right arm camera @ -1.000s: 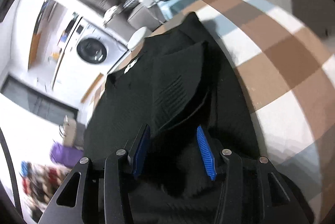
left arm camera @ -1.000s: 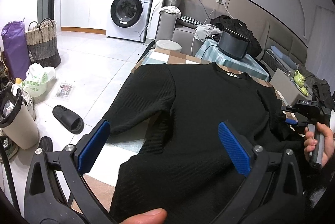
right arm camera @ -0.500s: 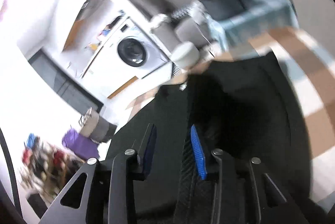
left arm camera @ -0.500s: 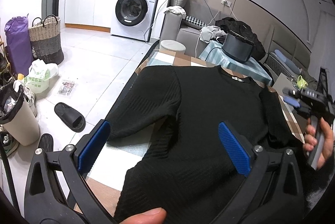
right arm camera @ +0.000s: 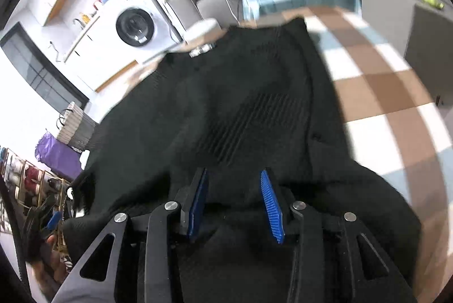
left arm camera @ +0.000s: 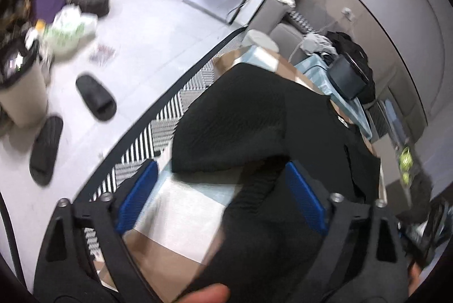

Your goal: Fold small clothes

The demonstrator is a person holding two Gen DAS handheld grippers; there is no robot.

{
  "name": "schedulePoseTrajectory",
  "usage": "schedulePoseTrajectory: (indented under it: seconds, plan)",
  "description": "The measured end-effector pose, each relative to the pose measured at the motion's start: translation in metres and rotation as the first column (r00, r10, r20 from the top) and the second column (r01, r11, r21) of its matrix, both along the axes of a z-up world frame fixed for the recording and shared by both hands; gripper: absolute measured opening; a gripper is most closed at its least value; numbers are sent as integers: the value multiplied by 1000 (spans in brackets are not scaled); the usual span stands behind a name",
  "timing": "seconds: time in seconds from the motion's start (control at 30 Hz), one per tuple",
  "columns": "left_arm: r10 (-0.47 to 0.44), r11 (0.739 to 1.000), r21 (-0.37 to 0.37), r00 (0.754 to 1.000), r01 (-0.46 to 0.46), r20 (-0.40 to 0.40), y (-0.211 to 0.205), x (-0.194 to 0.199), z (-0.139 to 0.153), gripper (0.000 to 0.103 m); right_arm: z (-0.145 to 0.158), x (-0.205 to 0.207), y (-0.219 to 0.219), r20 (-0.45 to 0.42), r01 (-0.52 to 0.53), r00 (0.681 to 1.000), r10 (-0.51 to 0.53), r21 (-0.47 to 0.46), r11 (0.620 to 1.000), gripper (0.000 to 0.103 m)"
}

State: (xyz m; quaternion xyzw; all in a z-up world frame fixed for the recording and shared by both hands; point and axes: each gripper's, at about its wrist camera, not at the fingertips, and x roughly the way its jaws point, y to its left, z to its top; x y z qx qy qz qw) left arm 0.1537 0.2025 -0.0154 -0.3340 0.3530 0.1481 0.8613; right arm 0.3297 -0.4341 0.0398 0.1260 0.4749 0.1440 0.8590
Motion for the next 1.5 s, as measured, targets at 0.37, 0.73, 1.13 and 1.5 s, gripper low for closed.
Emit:
schedulePoseTrajectory:
  seconds: [0.37, 0.73, 1.13, 1.5]
  plan:
    - [42, 992, -114, 988, -60, -151, 52, 45, -62, 58, 5, -46, -21, 54, 55, 997, -57, 30, 998, 50]
    - [19, 997, 71, 998, -14, -59, 34, 86, -27, 12, -2, -57, -49, 45, 124, 991, -127, 68, 990, 50]
    - [-521, 825, 304, 850, 477, 80, -148, 196, 89, 22, 7, -68, -62, 54, 158, 985, -162, 71, 985, 50]
    - [-473, 863, 190, 881, 469, -25, -139, 181, 41, 79, 4, -74, -75, 42, 173, 983, -177, 76, 982, 50]
